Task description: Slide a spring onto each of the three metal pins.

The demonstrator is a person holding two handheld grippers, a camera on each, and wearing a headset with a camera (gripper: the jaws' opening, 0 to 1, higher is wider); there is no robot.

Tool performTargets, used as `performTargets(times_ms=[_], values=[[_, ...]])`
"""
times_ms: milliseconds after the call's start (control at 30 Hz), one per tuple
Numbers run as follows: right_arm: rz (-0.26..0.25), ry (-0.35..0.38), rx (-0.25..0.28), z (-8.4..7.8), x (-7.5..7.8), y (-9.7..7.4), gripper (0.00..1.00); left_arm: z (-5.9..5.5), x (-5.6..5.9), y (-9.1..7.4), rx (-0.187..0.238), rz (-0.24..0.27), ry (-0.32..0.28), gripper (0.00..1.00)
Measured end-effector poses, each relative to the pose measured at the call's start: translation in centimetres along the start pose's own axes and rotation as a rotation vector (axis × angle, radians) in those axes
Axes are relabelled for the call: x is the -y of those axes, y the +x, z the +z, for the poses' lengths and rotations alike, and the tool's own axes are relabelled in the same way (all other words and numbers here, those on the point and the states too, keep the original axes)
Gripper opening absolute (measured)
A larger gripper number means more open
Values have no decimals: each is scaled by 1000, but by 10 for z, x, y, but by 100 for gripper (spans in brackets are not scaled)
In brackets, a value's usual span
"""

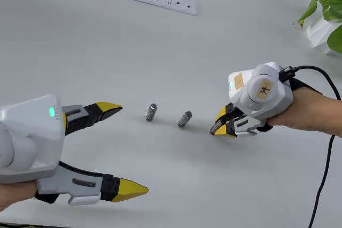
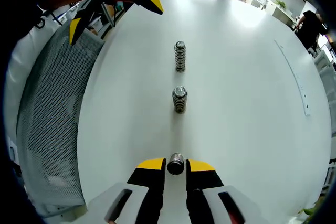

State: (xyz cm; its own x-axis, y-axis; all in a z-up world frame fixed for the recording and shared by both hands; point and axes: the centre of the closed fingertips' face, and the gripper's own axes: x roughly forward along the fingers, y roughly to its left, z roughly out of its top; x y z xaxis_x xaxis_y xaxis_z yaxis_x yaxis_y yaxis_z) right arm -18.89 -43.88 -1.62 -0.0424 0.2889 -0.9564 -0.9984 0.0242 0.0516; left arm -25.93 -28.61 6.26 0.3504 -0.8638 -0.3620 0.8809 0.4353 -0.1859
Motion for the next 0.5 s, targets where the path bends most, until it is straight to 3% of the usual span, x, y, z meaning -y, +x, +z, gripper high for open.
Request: performTargets(times_ms=[200,500], values=[[-11,40,33,1,0,-8,17,0,0,0,-8,0,11,90],[-63,152,135,0,-3,-34,26,-3,0,-3,-34,4,31,93]])
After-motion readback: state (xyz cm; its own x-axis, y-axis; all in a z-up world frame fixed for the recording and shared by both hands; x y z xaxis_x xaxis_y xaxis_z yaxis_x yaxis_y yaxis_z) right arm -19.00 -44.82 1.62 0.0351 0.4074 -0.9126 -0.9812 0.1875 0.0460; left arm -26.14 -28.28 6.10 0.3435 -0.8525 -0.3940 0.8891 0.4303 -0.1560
